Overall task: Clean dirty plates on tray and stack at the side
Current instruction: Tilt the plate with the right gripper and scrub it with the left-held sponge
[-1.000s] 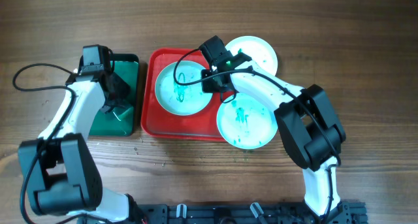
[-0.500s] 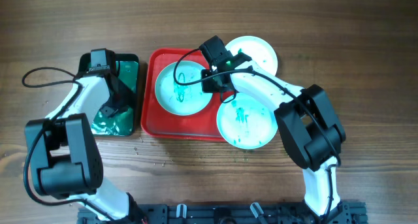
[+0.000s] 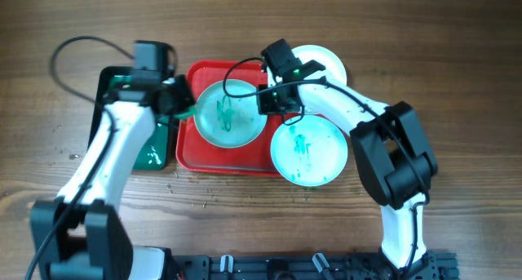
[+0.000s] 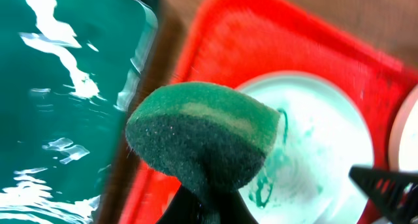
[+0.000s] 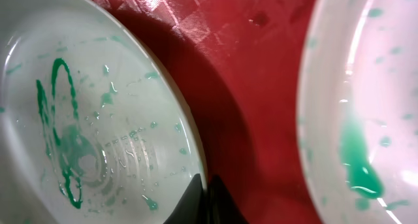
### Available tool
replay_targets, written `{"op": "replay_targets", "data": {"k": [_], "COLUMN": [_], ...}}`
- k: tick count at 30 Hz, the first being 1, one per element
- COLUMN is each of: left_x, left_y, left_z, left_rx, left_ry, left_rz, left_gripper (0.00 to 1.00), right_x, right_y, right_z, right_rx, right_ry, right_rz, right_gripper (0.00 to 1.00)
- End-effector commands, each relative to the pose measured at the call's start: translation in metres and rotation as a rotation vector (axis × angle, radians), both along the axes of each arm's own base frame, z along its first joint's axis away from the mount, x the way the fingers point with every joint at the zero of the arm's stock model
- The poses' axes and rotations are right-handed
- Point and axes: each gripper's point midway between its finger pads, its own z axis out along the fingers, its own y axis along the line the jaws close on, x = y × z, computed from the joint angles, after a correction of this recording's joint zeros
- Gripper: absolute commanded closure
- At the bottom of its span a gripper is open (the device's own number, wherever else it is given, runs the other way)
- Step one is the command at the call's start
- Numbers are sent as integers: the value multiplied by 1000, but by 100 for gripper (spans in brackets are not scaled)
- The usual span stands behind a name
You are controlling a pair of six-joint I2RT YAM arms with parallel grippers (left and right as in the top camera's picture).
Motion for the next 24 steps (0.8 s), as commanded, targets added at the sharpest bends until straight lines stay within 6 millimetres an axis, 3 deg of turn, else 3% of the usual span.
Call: {"op": "replay_targets", "data": {"k": [1,7,9,10,12,15,17,19,24], "left_x": [-2,11,5,-5,-15,-32,-37,-32,24], "left_y": [-31,-45,-53,-69,-95,-149,-157,-152,-85], "left_z": [-44,-99,-119,-131,-134,-115,-114,-118,-129], "left_rx": [19,32,-12,-92,-200,-417,-423,-387,-158], "left_ry": [105,148,199,248,275,261,265,263,155], "left_rz": [-132,-184,-204,-239,-325,-529,-558,-508,-65], "left_gripper": [96,96,96,96,96,96,96,96,96], "right_x": [-5,-6,-5,-3,-2,-1,-1,-2,-2], "right_y": [6,8,9,10,11,11,11,11,11], "right_z": [-6,-5,-5,-4,-4,-4,-3,-4,-4], "right_rx": [42,55,59,64,65,66,67,67,67], "right_ry": [26,23,16,8,4,1,1,1,2], "right_rz": [72,99,98,99,99,99,99,99,99], "right_gripper": [96,96,96,96,96,96,96,96,96]}}
